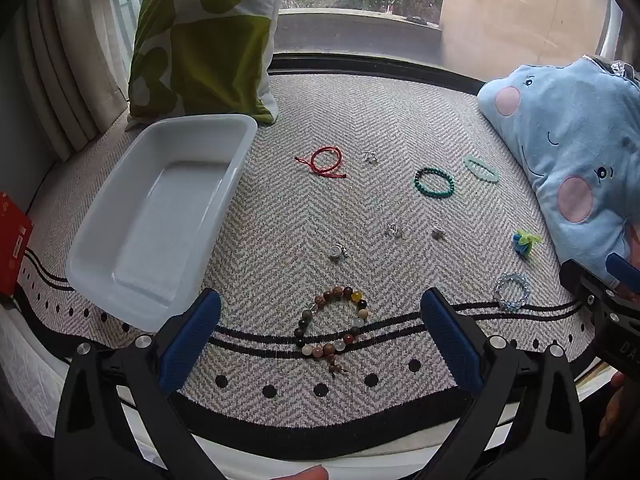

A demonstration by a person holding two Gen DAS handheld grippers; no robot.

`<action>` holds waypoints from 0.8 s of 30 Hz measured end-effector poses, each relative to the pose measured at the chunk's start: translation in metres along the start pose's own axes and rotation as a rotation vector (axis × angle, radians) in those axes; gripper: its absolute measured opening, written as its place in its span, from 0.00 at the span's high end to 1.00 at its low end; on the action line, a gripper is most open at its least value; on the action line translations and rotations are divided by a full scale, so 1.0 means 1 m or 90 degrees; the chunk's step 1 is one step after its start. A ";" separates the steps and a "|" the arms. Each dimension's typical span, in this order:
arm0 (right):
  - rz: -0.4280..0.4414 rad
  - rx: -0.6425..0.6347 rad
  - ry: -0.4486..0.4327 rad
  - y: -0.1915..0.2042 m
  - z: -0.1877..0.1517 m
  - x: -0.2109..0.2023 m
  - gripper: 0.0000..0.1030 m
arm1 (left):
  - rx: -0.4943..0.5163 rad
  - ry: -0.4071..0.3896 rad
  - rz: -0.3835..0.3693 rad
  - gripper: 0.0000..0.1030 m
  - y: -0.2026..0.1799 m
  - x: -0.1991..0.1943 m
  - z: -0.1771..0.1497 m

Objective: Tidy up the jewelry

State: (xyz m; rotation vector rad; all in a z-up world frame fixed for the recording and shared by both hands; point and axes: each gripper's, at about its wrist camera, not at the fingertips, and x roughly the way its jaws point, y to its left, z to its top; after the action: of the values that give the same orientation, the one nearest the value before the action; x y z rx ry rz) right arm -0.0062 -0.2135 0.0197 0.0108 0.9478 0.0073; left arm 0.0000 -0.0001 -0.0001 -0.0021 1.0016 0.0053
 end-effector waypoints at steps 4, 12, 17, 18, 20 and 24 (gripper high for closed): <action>0.000 0.000 0.000 0.000 0.000 0.000 0.03 | -0.001 0.000 0.000 0.05 0.000 0.000 0.000; 0.000 0.000 0.000 0.000 0.000 0.000 0.03 | 0.002 -0.001 0.001 0.05 0.000 0.001 0.002; 0.000 0.000 0.001 0.000 -0.001 0.000 0.03 | 0.002 -0.001 0.002 0.05 0.000 0.001 0.002; 0.000 0.000 0.001 0.000 -0.001 0.000 0.03 | 0.002 -0.001 0.002 0.05 0.000 0.001 0.002; 0.000 0.000 0.001 0.000 -0.001 0.000 0.03 | 0.002 -0.001 0.002 0.05 0.000 0.002 0.002; 0.000 0.000 0.001 0.000 -0.001 0.000 0.03 | 0.003 -0.001 0.003 0.05 0.000 0.001 0.002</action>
State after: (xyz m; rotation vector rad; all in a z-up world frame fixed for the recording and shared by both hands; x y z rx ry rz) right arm -0.0064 -0.2138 0.0191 0.0103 0.9492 0.0068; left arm 0.0023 -0.0005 -0.0002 0.0049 1.0001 0.0070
